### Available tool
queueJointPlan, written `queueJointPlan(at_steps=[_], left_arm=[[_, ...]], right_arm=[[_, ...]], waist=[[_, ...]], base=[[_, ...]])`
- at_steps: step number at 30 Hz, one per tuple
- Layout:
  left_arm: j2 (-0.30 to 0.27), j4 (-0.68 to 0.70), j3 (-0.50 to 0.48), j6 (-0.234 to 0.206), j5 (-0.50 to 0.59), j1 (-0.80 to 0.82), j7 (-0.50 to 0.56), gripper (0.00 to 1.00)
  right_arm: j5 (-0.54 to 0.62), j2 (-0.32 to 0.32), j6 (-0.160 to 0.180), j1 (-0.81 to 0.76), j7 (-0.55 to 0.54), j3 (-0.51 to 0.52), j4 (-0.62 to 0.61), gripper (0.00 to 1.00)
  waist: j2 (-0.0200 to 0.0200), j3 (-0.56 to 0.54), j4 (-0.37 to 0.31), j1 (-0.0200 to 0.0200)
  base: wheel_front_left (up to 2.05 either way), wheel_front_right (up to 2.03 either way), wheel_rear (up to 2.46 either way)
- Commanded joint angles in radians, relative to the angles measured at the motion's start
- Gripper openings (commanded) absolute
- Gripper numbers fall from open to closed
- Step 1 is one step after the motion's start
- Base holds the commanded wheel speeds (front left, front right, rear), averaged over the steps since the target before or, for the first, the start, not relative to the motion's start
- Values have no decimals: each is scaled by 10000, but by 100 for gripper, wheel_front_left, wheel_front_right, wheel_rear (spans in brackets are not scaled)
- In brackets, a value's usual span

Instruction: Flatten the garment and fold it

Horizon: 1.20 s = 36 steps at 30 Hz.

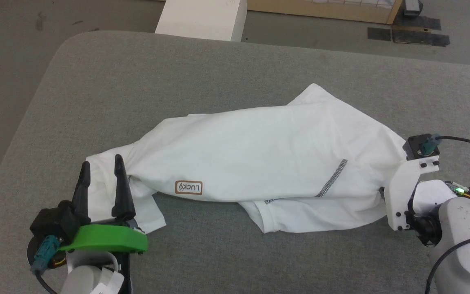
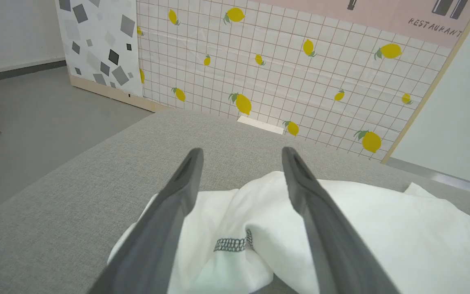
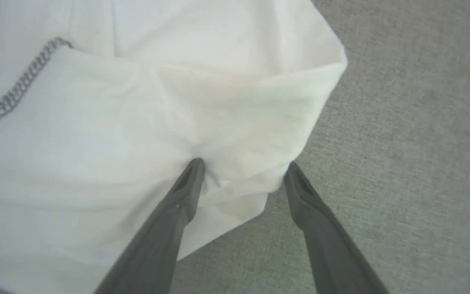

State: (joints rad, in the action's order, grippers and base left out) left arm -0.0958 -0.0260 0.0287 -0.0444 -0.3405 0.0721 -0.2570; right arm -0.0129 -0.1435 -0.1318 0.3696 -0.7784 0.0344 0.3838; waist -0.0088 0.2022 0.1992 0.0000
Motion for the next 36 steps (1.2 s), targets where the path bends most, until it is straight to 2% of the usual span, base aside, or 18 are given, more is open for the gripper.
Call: queueJointPlan(at_steps=[1,2,3,4,6,10,17,20,23,24,25,31,36], left_arm=[[73,-42,-80,77,99,192,-46,100],[99,-65,-117,111,120,215,-46,100],[134,-92,-164,153,135,242,-46,100],[161,-119,-196,189,137,260,-46,100],[212,-207,-249,263,154,280,-46,100],[276,-335,-359,397,228,319,-47,100],[343,-469,-383,607,356,455,-47,100],[368,-517,-356,670,361,517,-47,100],[383,-600,-357,715,360,524,-47,100],[387,-633,-377,723,361,507,-47,100],[390,-662,-392,731,357,488,-47,100],[396,-924,-395,809,385,351,-47,100],[390,-1110,-369,852,355,172,-45,100]], right_arm=[[-170,78,11,-268,-194,-225,457,100],[-292,75,11,-293,-241,-258,534,100],[-398,45,11,-307,-255,-274,582,41],[-481,5,11,-305,-207,-314,574,0],[-751,-116,11,-283,-87,-370,498,0],[-1248,-602,11,-78,314,150,82,0],[-917,-2022,11,-94,-153,1985,-463,0],[-668,-2218,11,-386,-296,2725,-460,0],[-491,-2021,11,-605,-23,3103,-382,0],[-494,-1853,11,-627,183,3225,-372,57],[-470,-1760,11,-641,390,3246,-396,100],[-852,-911,11,-670,2220,3792,-1062,100],[-1538,205,11,-1282,3957,3994,-2299,100]], waist=[[86,183,148,0],[86,199,150,0],[86,210,151,0],[86,213,142,0],[86,177,92,0],[86,44,-54,0],[86,-57,-147,0],[86,-32,-127,0],[86,-57,-158,0],[86,-90,-190,0],[86,-115,-217,0],[86,-595,-415,0],[86,-1028,-674,0]], base=[[0,0,0],[0,0,0],[0,0,0],[0,0,0],[0,0,0],[0,0,0],[0,0,0],[0,0,0],[0,0,0],[0,0,0],[0,0,0],[0,0,0],[0,0,0]])
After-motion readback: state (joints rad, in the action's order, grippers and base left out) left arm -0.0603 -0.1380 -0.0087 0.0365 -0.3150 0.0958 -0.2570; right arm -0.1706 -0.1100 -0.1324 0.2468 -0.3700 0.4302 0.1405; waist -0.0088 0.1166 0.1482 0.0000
